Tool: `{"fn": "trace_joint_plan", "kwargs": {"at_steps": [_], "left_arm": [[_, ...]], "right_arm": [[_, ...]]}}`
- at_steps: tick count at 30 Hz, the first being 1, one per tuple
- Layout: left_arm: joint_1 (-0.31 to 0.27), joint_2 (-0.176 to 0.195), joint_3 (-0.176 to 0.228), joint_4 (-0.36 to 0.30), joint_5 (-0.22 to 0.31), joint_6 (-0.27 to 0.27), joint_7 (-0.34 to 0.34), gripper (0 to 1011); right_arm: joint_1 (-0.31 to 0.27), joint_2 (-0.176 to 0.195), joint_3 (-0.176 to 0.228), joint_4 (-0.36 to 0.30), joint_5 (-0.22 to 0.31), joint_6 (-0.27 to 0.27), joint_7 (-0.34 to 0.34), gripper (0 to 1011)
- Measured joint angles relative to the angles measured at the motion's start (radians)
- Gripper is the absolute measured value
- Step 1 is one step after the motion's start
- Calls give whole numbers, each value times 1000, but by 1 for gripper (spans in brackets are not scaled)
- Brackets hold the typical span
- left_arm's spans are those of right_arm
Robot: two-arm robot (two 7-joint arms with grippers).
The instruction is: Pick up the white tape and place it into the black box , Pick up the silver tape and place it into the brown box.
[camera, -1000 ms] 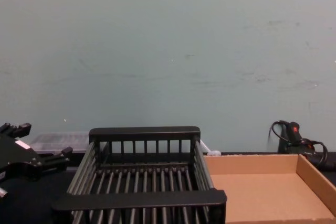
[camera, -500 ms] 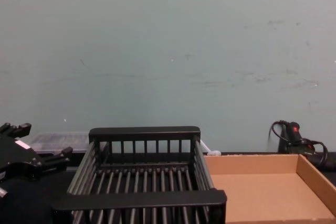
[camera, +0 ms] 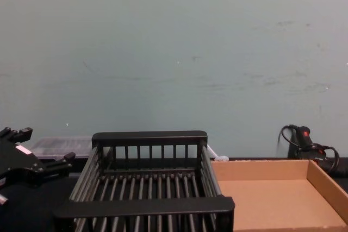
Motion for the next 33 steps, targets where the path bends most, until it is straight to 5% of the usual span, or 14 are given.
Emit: {"fn": "trace_joint_plan", "kwargs": {"at_steps": [33], "left_arm": [[0,0,0,0,0,0,0,1001]], "right_arm": [[15,-13,-5,21,-21,18,31,1002]]}}
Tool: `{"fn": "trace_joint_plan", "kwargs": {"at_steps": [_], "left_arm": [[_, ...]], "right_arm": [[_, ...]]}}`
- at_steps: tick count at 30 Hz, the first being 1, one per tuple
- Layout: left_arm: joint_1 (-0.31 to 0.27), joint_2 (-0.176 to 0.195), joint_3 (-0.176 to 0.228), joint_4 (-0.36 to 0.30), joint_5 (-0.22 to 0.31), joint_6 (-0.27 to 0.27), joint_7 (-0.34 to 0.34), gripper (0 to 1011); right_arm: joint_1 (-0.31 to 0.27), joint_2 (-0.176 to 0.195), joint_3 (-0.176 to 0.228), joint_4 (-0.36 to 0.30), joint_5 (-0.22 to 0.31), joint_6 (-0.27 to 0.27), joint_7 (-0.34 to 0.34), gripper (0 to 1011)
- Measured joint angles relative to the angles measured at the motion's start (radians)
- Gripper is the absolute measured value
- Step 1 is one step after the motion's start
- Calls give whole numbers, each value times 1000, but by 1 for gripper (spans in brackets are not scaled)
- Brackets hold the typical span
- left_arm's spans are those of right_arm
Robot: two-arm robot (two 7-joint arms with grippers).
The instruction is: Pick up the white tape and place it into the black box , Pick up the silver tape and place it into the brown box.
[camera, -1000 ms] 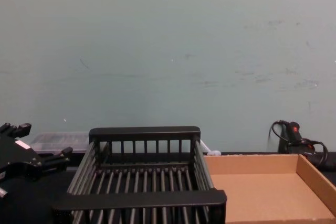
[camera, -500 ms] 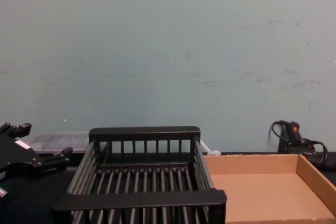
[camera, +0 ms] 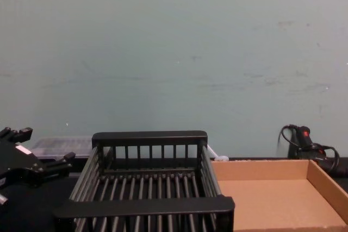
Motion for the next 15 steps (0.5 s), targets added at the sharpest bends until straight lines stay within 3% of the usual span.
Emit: {"fn": "trace_joint_plan", "kwargs": {"at_steps": [15], "left_arm": [[0,0,0,0,0,0,0,1001]], "right_arm": [[-1,1,0,0,0,-1,0,1002]]}}
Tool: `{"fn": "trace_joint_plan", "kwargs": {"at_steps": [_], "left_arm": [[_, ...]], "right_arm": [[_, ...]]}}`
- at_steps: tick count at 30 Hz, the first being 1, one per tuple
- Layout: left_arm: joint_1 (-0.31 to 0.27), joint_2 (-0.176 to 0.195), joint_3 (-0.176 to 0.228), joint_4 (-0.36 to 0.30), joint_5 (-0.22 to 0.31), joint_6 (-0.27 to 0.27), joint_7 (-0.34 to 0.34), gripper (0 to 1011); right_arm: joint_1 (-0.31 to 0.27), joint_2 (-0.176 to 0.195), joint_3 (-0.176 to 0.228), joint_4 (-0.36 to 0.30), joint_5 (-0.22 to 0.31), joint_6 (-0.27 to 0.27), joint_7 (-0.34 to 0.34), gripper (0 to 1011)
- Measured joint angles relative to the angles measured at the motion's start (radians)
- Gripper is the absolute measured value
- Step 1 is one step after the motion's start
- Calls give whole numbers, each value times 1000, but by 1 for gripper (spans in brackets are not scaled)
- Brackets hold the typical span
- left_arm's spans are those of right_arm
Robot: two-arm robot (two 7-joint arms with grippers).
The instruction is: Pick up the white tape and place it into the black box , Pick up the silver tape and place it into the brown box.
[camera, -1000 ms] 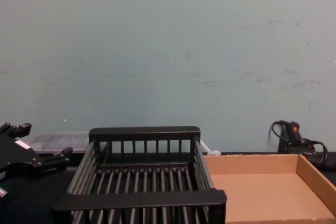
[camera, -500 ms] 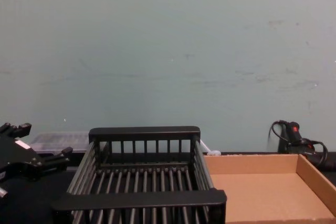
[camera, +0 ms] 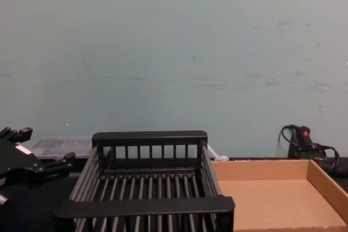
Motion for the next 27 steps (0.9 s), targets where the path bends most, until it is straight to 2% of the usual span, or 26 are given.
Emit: {"fn": "trace_joint_plan", "kwargs": {"at_steps": [20,26,27], "left_arm": [[0,0,0,0,0,0,0,1001],[0,0,0,0,0,0,0,1001],[0,0,0,0,0,0,0,1001]], "right_arm": [[0,0,0,-1,1,-1,-1,1002],[0,0,0,-1,1,-1,-1,903],[0,0,0,-1,1,-1,-1,860]]}}
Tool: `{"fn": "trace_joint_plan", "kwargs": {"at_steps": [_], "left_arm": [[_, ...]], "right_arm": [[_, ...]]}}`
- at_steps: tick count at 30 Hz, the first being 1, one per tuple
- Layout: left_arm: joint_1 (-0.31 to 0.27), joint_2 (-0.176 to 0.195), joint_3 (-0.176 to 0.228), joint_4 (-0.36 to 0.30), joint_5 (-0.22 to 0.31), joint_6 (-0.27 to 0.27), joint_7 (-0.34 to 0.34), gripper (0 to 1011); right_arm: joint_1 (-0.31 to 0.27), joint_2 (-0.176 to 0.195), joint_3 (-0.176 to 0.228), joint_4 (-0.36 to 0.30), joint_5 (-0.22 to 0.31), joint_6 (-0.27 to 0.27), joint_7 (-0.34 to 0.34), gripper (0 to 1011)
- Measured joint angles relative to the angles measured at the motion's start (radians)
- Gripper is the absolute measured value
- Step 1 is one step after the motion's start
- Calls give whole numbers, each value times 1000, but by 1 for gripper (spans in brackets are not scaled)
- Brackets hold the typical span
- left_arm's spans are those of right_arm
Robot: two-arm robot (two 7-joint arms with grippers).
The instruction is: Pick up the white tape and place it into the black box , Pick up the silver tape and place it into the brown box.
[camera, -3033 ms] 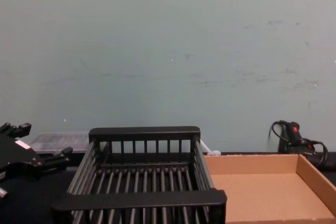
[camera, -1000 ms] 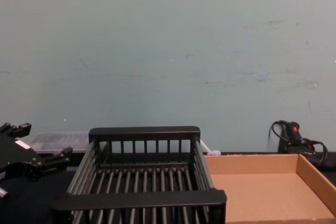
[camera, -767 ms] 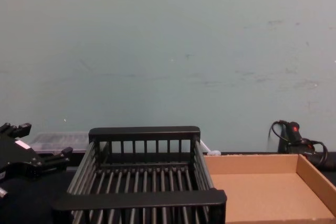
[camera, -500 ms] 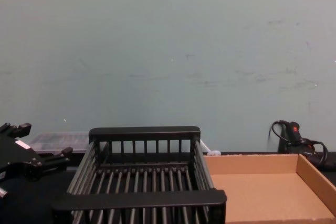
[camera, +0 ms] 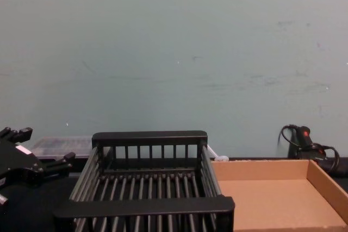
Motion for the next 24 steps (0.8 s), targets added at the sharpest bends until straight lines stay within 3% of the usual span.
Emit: {"fn": "trace_joint_plan", "kwargs": {"at_steps": [9,10,11,18,24], "left_arm": [[0,0,0,0,0,0,0,1001],[0,0,0,0,0,0,0,1001],[0,0,0,0,0,0,0,1001],[0,0,0,0,0,0,0,1001],[0,0,0,0,0,0,0,1001]], "right_arm": [[0,0,0,0,0,0,0,620],[0,0,0,0,0,0,0,549],[0,0,0,0,0,0,0,549],[0,0,0,0,0,0,0,283],[0,0,0,0,0,0,0,117]]}}
